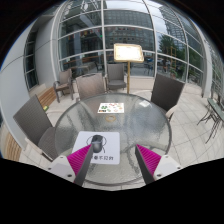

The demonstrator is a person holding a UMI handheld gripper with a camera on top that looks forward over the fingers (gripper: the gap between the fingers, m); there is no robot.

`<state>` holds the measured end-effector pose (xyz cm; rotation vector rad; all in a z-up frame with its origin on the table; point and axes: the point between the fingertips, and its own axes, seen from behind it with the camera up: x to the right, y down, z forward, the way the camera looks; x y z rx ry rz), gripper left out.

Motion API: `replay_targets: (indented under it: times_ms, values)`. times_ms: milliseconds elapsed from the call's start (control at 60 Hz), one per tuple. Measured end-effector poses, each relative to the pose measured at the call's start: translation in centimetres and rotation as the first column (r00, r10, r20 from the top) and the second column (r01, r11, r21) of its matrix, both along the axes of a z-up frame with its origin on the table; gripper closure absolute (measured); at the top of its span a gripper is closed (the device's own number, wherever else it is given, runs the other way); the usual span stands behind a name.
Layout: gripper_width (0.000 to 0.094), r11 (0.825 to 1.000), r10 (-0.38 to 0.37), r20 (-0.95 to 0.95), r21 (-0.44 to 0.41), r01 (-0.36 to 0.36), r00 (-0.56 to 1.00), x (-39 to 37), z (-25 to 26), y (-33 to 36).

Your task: Arrange mouse

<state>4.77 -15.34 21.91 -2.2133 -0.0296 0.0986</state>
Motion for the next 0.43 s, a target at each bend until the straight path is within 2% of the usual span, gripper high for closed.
replay_targets:
  times_ms: [433]
  values:
    - [0.0081,1.000,0.019,-0.008,0.021,-0.018,1.000,0.11,0.47,-1.04]
